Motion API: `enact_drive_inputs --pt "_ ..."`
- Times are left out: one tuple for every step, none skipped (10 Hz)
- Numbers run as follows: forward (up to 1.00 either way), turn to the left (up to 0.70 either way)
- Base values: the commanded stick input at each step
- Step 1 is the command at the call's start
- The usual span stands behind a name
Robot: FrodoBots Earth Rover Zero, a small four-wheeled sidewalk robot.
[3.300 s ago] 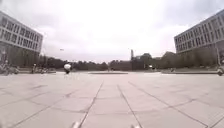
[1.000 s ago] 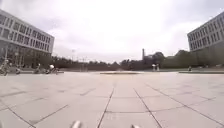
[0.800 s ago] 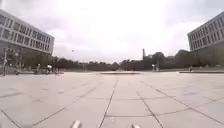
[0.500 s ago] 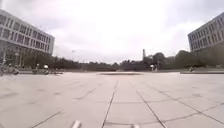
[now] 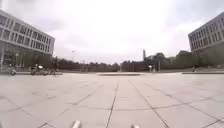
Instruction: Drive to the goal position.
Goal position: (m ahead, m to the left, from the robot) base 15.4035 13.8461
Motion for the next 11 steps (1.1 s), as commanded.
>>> enact_drive_inputs --pt "0.70 0.00" --pt "0.70 0.00" --pt "0.70 -0.01" --pt "0.70 -0.18" --pt "0.70 -0.33" --pt "0.70 -0.33" --pt "0.70 -0.13" --pt "0.70 0.00" --pt "0.70 0.00" --pt "0.70 0.00" --pt "0.70 0.00"
